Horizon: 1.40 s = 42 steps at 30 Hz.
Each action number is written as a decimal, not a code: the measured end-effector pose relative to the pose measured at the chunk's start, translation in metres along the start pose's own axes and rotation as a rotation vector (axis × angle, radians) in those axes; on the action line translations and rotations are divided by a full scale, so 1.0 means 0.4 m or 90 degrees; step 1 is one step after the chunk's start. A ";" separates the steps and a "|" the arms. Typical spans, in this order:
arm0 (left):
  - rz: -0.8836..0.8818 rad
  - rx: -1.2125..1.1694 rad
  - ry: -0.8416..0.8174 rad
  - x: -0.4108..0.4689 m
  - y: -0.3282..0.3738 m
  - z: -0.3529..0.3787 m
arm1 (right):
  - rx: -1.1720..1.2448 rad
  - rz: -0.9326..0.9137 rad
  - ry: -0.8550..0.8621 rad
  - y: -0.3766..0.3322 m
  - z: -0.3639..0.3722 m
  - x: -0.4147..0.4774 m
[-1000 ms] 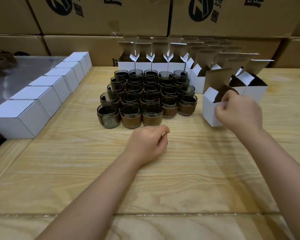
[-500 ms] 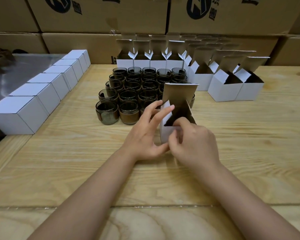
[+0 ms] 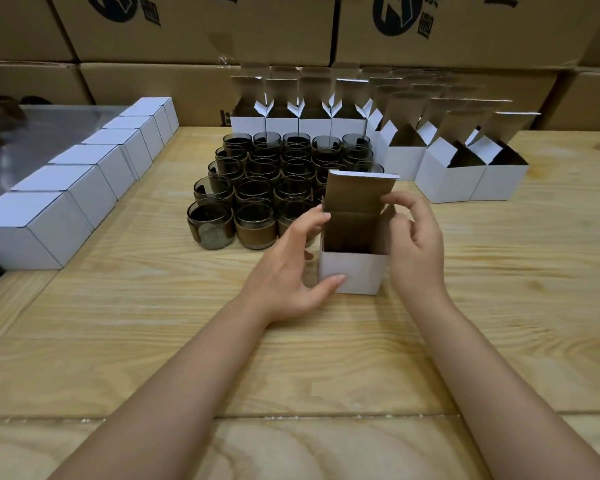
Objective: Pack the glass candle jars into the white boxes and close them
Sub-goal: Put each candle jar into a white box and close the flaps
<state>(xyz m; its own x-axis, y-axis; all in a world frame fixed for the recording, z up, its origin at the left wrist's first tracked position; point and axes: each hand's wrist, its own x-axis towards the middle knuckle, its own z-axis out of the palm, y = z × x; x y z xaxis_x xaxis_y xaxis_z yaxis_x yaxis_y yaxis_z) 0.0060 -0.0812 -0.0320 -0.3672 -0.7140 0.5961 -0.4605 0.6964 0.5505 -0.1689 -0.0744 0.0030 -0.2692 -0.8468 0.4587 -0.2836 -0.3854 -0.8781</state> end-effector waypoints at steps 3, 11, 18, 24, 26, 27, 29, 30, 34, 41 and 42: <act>-0.053 0.005 0.009 -0.005 0.001 -0.002 | 0.020 0.029 0.016 0.021 -0.022 0.011; -0.163 -0.009 0.015 -0.009 -0.004 -0.002 | -0.036 0.025 -0.123 0.061 -0.058 0.016; -0.211 -0.112 -0.023 0.002 0.005 0.000 | -0.011 0.070 -0.170 0.067 -0.070 0.035; -0.275 -0.368 -0.038 0.017 0.007 0.014 | 0.030 0.131 -0.166 0.059 -0.070 0.044; -0.270 -0.385 -0.066 0.020 0.006 0.012 | 0.030 0.135 -0.167 0.056 -0.071 0.044; -0.268 -0.389 -0.077 0.022 0.007 0.012 | 0.032 0.136 -0.172 0.054 -0.072 0.044; -0.263 -0.398 -0.094 0.026 0.008 0.011 | 0.036 0.138 -0.189 0.055 -0.075 0.042; -0.263 -0.401 -0.104 0.026 0.007 0.011 | 0.040 0.140 -0.197 0.057 -0.077 0.040; -0.267 -0.402 -0.146 0.026 0.013 0.007 | 0.043 0.137 -0.232 0.052 -0.088 0.037; -0.280 -0.371 -0.157 0.027 0.016 -0.001 | -0.150 0.061 -0.251 -0.003 -0.113 0.044; -0.279 -0.363 -0.161 0.027 0.015 -0.001 | -0.220 0.014 -0.235 -0.015 -0.112 0.048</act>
<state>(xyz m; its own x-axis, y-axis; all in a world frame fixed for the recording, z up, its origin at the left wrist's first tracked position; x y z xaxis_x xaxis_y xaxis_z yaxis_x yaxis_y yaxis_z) -0.0004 -0.0849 -0.0219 -0.4533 -0.8804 0.1392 -0.1436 0.2263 0.9634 -0.2136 -0.0719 0.0232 0.0468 -0.9506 0.3067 -0.5867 -0.2747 -0.7618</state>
